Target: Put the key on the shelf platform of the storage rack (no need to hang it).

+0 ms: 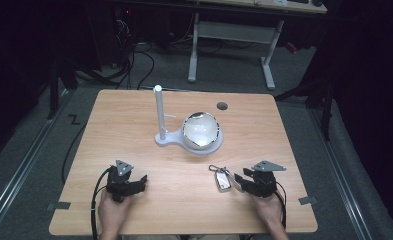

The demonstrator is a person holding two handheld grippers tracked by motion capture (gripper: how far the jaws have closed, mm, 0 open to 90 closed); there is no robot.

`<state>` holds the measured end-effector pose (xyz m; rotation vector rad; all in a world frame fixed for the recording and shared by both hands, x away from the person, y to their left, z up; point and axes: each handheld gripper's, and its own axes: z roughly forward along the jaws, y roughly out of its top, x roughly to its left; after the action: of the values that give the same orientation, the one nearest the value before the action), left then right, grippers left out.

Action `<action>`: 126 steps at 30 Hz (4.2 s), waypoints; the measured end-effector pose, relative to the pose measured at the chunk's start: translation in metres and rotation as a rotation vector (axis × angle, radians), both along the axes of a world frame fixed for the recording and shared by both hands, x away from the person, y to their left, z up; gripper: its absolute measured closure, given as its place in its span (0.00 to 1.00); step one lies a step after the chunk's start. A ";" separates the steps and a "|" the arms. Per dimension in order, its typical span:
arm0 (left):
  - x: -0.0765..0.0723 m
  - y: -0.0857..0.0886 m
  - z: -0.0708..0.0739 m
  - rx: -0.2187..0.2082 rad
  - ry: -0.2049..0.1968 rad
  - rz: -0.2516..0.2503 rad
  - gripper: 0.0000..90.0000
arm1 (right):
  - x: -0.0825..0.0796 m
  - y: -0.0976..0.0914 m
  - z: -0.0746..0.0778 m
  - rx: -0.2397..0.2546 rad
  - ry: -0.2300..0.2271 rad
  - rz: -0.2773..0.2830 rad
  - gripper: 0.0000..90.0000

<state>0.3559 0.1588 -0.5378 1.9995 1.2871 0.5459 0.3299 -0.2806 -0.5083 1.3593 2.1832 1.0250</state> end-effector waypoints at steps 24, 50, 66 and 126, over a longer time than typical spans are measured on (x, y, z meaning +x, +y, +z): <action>0.000 0.000 0.000 0.000 0.000 -0.001 0.24 | 0.022 0.021 -0.011 -0.047 0.050 0.054 0.73; 0.000 0.000 0.000 -0.002 -0.001 0.001 0.24 | 0.020 0.033 -0.014 -0.148 0.010 0.106 0.91; 0.000 0.000 0.000 -0.002 -0.001 0.001 0.24 | 0.014 0.019 0.011 -0.047 -0.024 0.105 0.91; 0.000 0.000 0.000 -0.001 0.000 0.000 0.23 | 0.043 0.010 0.094 0.147 -0.129 0.160 0.91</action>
<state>0.3559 0.1584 -0.5378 1.9991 1.2868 0.5451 0.3732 -0.2704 -0.4147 1.1562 2.1847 1.3178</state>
